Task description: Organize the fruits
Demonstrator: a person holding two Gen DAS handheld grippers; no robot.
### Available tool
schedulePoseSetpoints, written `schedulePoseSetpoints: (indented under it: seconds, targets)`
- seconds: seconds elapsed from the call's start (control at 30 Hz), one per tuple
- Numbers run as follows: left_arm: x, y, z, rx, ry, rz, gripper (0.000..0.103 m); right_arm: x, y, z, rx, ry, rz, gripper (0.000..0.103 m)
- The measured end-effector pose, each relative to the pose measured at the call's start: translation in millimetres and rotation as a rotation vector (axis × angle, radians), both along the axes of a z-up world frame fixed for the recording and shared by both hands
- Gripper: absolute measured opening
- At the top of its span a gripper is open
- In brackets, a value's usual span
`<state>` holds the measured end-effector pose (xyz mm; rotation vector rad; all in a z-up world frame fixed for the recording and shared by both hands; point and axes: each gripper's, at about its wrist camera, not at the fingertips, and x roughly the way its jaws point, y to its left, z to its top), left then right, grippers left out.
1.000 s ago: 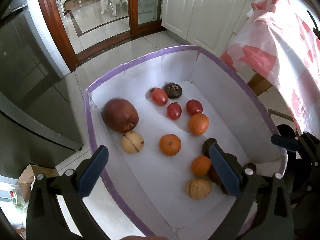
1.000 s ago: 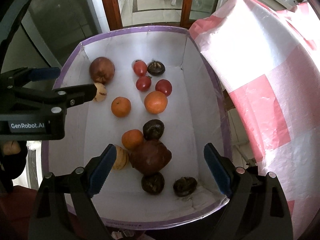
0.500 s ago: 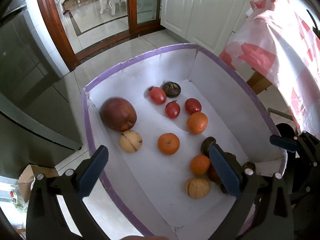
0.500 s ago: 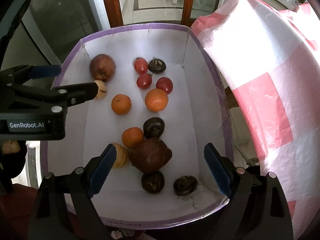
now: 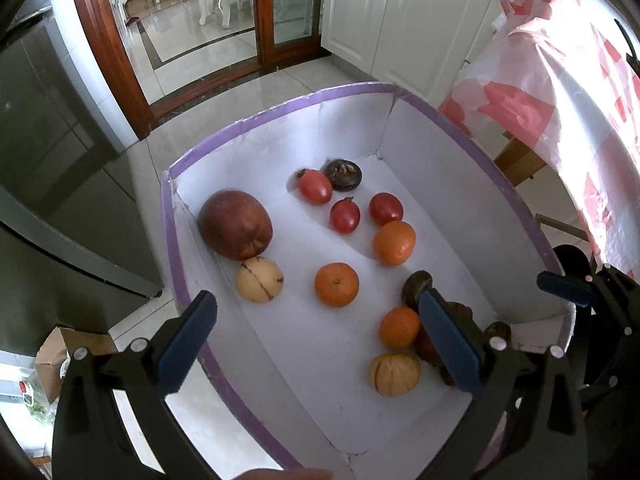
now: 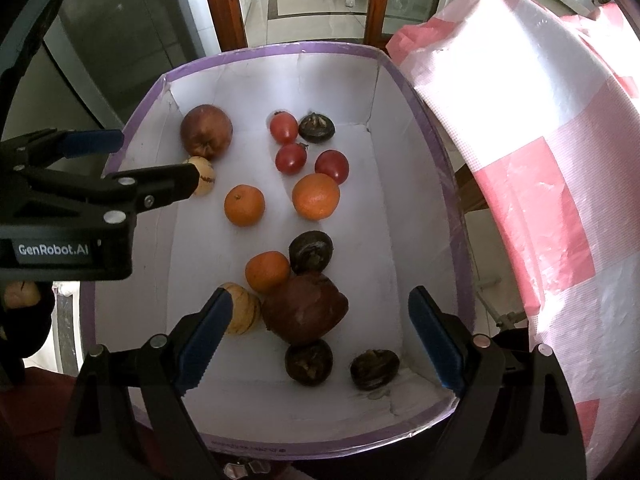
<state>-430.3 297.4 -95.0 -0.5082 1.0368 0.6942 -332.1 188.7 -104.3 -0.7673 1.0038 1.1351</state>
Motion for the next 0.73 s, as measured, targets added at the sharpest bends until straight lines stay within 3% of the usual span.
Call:
schedulePoseSetpoints:
  seconds: [0.73]
  targets:
    - [1.2,7.9,-3.8,-0.022,0.014,-0.003,0.101,-2.1,-2.9,-0.9,-0.001,0.007,0.008,0.087]
